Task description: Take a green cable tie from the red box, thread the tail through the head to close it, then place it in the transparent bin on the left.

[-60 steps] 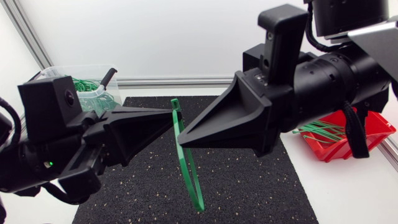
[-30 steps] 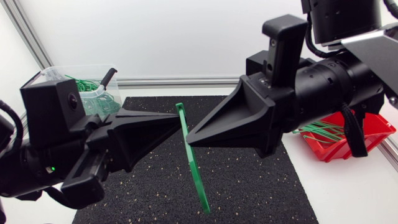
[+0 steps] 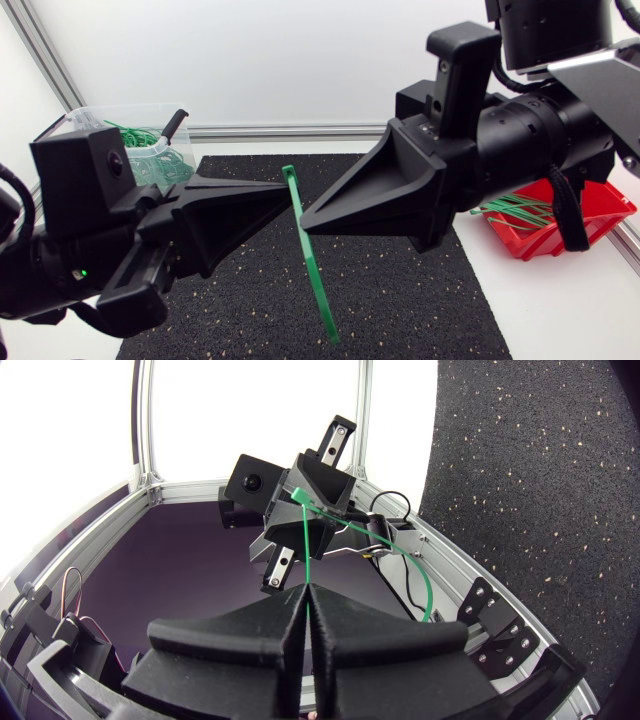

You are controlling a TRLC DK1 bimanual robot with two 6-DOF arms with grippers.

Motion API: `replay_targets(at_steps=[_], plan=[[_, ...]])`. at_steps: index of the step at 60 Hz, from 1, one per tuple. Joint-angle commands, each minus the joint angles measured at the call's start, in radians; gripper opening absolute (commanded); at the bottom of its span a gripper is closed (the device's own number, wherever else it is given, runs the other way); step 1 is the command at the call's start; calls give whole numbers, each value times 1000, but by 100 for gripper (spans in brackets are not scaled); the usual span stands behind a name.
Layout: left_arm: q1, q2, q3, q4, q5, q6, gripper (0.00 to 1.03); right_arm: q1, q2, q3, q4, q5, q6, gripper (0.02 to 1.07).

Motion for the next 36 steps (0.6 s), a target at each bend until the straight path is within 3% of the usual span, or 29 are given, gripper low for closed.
replay_targets(at_steps=[1, 36], plan=[[1, -7, -1, 5, 0, 8, 4, 6, -14, -20, 8, 0, 3, 8], [5, 9, -1, 13, 0, 9, 4, 18, -22, -20, 8, 2, 3, 8]])
